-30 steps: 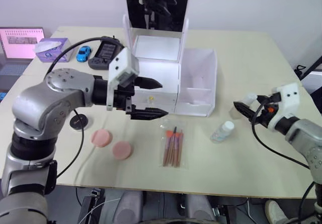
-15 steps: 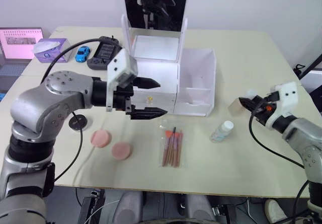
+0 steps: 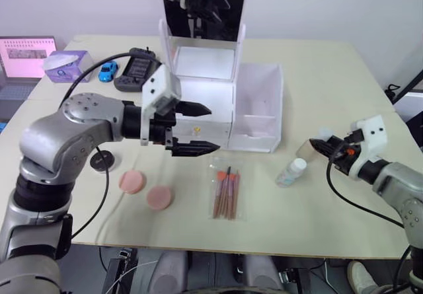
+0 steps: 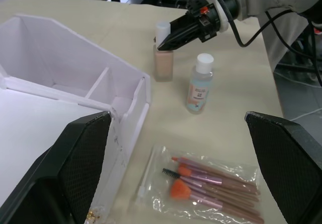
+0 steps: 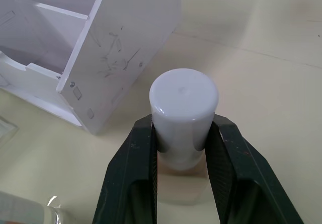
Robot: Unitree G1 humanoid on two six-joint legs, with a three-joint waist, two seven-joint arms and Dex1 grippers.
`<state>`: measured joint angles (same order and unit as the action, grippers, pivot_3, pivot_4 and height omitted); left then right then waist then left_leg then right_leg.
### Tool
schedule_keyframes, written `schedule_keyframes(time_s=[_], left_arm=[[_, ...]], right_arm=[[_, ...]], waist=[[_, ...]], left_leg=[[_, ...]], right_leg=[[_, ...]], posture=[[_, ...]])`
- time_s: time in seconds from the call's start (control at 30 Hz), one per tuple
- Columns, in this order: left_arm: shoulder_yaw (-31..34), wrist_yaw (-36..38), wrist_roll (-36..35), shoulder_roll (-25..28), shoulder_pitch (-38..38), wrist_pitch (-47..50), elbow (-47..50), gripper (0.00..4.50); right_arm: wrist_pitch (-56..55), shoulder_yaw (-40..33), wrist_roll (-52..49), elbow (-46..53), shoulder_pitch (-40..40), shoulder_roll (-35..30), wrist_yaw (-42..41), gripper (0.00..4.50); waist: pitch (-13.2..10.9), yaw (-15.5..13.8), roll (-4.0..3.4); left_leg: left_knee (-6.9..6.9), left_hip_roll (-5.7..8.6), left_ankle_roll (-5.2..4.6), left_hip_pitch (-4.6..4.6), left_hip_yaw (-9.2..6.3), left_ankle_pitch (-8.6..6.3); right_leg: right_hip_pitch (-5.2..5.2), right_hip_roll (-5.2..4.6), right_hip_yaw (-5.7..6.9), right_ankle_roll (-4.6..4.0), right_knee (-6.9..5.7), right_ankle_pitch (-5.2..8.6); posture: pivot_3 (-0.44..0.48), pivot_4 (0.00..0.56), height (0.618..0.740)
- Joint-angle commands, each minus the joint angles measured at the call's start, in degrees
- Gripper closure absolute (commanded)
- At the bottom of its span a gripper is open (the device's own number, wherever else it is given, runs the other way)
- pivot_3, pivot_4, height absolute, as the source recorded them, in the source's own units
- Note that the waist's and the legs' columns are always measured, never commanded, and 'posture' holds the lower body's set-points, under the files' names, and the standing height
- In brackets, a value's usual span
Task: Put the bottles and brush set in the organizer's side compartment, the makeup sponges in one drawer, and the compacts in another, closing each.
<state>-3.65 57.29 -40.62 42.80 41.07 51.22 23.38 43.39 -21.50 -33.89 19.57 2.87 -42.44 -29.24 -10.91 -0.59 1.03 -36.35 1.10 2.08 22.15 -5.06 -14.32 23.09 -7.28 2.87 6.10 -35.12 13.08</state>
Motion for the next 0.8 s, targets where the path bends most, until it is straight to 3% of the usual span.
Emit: schedule_keyframes(time_s=[0.03, 0.17, 0.6, 0.7, 0.8], left_arm=[[0.51, 0.16, 0.02, 0.49, 0.22, -0.85, 0.68, 0.0], [0.08, 0.25, 0.42, 0.29, 0.35, -1.16, 0.26, 0.0], [0.28, -0.22, 0.46, 0.36, 0.17, -0.75, -0.05, 0.0], [0.01, -0.32, 0.72, 0.05, 0.63, -0.89, -0.32, 0.0], [0.09, -0.33, 0.64, 0.01, 0.61, -0.81, -0.16, 0.0]], right_arm=[[-0.69, -2.02, 0.1, 2.06, -0.05, -1.03, -0.7, 2.66], [-0.68, -3.66, -0.17, 3.16, -0.38, -1.65, -0.94, 0.98], [1.42, -5.08, -1.32, 5.73, -1.58, -1.52, -0.94, 0.98], [1.15, -4.88, -1.22, 5.15, -0.82, -1.14, -0.74, 1.77], [0.93, -4.45, -0.83, 4.95, -0.99, -1.37, -1.15, 3.26]], waist=[[0.0, -0.03, 0.0], [0.0, -0.04, 0.0], [0.0, -0.04, 0.01], [0.0, -0.03, 0.01], [0.0, -0.05, 0.01]], left_leg=[[0.0, 0.0, 0.0, 0.0, 0.0, 0.0], [0.0, 0.0, 0.0, 0.02, 0.0, 0.0], [-0.01, -0.01, 0.0, 0.0, 0.0, 0.0], [-0.01, -0.01, 0.0, 0.01, 0.01, 0.0], [-0.01, 0.0, 0.0, 0.01, 0.01, 0.0]], right_leg=[[0.0, 0.0, 0.0, 0.0, 0.0, 0.0], [0.0, 0.0, 0.0, 0.0, 0.01, 0.0], [0.0, 0.01, -0.02, 0.0, 0.0, -0.01], [0.0, 0.01, -0.02, -0.01, 0.0, -0.01], [0.0, 0.01, -0.03, -0.01, 0.0, -0.01]], posture=[[0.0, 0.15, 0.74], [0.0, 0.15, 0.74], [0.0, 0.15, 0.74], [0.0, 0.15, 0.74], [0.0, 0.15, 0.74]])
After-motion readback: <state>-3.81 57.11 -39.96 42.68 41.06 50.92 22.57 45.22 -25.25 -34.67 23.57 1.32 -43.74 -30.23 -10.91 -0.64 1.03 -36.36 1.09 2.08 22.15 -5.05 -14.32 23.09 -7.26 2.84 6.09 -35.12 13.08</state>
